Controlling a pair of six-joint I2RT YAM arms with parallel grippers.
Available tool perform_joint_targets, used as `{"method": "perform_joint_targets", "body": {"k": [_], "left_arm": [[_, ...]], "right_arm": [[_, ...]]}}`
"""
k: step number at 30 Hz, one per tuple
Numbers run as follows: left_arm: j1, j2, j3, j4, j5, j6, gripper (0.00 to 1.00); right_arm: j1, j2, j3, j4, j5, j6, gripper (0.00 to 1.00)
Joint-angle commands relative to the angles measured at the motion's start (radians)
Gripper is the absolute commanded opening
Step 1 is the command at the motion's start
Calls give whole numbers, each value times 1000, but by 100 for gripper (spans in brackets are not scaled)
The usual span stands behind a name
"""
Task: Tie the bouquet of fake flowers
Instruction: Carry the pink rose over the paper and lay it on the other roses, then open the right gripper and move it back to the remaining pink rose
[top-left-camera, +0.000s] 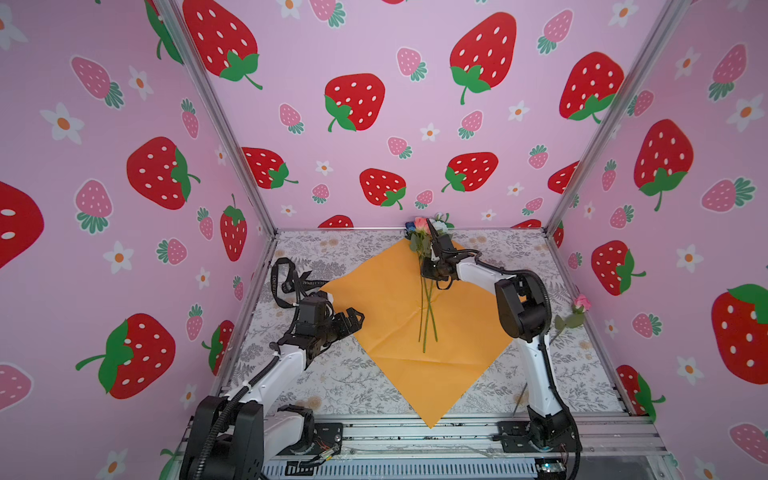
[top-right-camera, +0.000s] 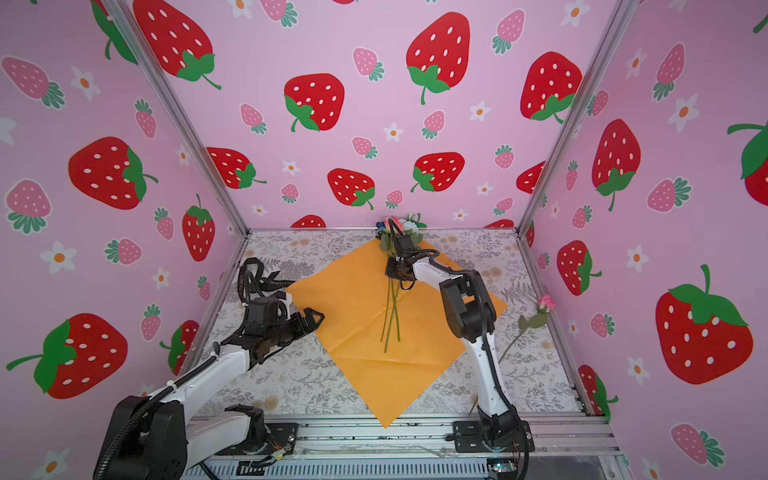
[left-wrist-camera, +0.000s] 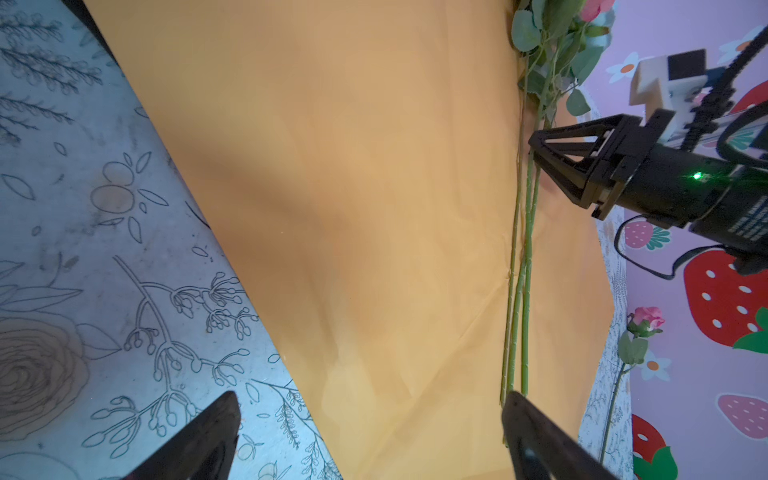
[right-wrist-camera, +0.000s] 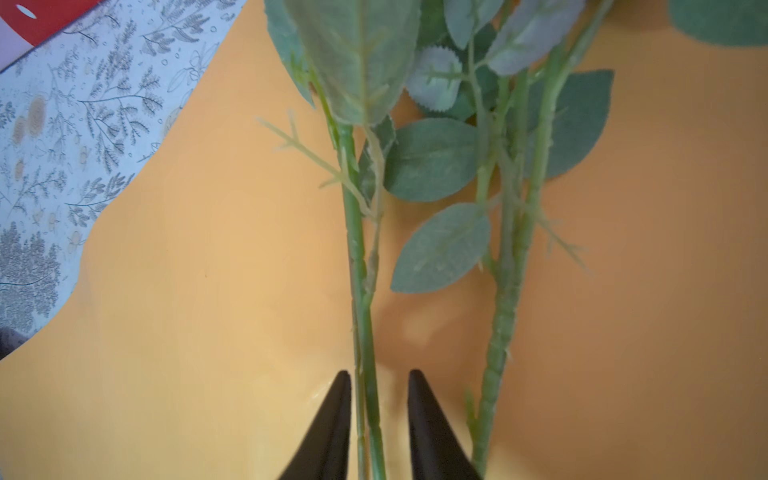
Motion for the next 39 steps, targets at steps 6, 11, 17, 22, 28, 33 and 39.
{"method": "perform_joint_targets", "body": {"k": [6,11,17,22,28,33,39], "left_arm": [[-5,-33,31,-31,-19,14,99],[-5,-54,31,-44,-25,18,99],[-5,-63,37,-55,-23,25,99],[-5,-70,41,-60,-23,28,99],[-5,-68,48,-70,-25,31,99],[-5,-67,54,-76,-23,31,99],[-7,-67,68,-86,-3,25,99]], "right_arm": [[-9,-104,-12,-40,36,-29,40],[-20,-240,-118,-28,71,-55,42],[-76,-453,-358,-6,101,-60,43],[-165,-675,-618,7,119,-57,43],[-317,-949,-883,-26,136,-67,47],[-470,-1121,-1008,-102,177,-104,56],[-613,-1214,-1072,-147,272,-121,77]]}}
